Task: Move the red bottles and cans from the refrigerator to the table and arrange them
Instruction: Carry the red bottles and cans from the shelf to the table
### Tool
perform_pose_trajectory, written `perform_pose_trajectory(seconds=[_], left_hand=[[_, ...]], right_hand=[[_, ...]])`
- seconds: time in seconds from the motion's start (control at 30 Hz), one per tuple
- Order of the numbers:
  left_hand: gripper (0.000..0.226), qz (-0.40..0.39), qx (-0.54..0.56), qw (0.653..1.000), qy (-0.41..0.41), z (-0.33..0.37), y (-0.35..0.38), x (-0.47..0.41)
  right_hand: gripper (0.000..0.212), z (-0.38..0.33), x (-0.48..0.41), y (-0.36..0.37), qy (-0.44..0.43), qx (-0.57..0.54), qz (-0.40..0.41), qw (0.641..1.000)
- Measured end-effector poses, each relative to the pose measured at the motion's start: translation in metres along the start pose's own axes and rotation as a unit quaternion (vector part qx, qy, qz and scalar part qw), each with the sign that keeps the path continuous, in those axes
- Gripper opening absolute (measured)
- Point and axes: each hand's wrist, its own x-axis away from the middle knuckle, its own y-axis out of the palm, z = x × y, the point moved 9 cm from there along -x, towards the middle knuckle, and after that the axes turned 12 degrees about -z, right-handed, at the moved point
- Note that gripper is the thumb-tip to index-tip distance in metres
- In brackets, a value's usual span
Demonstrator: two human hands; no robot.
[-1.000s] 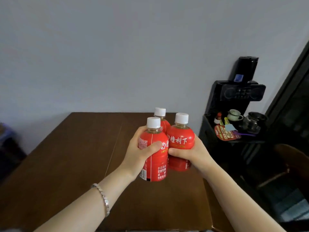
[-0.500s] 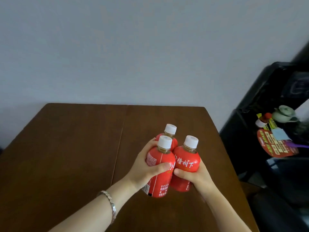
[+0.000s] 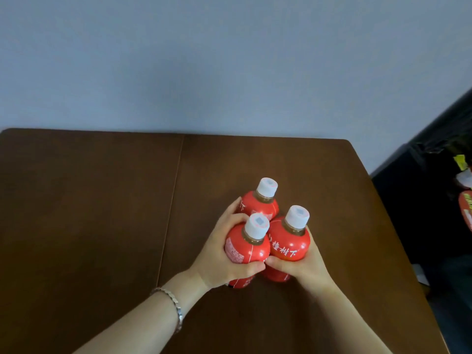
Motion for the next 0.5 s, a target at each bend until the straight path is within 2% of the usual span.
perform_pose_trajectory(seconds=[0.07,0.13,0.3,0.4,0.5], left_hand=[[0.069,-0.033,-0.063,0.997,0.021,-0.003,-0.005,-0.005],[0.071,-0.046,-0.086,0.995,0.017,-0.008,-0.012,-0.009],[0.077,-0.007,-0.089,0.996,-0.022,-0.005,-0.015,0.005],[0.081,0.016,-0.104,0.992,-0.074,-0.014,-0.014,0.021],[0.082,0.058,-0.187,0.97,-0.142,-0.008,-0.018,0.032]], right_hand=[[0.097,-0.004,-0.008,-0.001,-0.018,0.03,0.016,0.999],[0.102,-0.01,-0.013,0.001,-0.034,0.047,0.028,0.998],[0.102,-0.01,0.008,0.009,-0.031,0.061,0.098,0.993],[0.088,0.01,0.015,0.014,0.04,0.093,0.102,0.99],[0.073,0.013,0.029,0.016,0.148,0.171,0.075,0.971]])
